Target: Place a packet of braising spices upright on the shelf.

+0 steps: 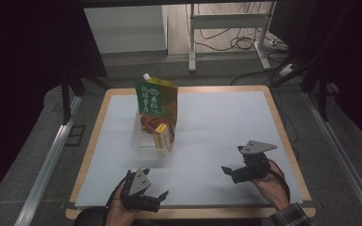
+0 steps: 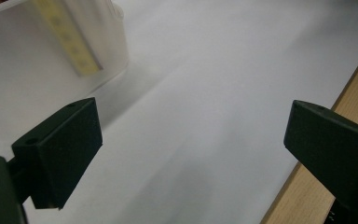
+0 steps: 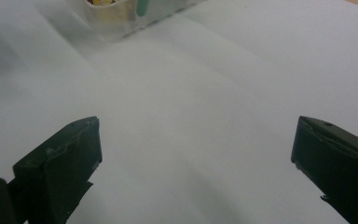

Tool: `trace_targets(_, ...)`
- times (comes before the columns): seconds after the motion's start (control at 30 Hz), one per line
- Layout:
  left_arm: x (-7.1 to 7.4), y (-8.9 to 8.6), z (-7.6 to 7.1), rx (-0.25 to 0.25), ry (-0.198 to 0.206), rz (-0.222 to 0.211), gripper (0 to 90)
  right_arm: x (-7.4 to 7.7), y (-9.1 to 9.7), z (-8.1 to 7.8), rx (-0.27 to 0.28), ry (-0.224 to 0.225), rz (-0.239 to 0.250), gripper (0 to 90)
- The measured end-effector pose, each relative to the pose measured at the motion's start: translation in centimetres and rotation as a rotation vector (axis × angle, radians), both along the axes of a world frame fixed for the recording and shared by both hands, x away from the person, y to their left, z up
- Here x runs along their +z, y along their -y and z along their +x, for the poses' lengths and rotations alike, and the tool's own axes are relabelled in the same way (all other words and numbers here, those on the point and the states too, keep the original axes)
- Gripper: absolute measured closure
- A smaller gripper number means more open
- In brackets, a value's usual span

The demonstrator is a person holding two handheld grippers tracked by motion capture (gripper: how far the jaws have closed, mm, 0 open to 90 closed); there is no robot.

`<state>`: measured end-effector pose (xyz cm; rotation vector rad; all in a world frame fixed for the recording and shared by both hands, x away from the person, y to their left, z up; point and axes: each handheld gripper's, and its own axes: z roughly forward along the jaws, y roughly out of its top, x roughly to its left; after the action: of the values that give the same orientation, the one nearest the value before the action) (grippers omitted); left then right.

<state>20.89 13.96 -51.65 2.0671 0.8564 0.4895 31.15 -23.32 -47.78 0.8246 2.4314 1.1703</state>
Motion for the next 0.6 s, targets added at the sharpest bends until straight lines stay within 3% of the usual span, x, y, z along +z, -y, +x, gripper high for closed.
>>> trace_targets(0.4,-0.1,0.0,0.0,0.007,0.012,0.013,3.9,-0.4,1.6,-1.4,-0.028,0.024,-0.016,1.6)
trace_targets(0.6,-0.2,0.1,0.0,0.009,0.02,0.021,3.5,-0.8,2.5,-1.9,-0.045,0.014,-0.032,1.6)
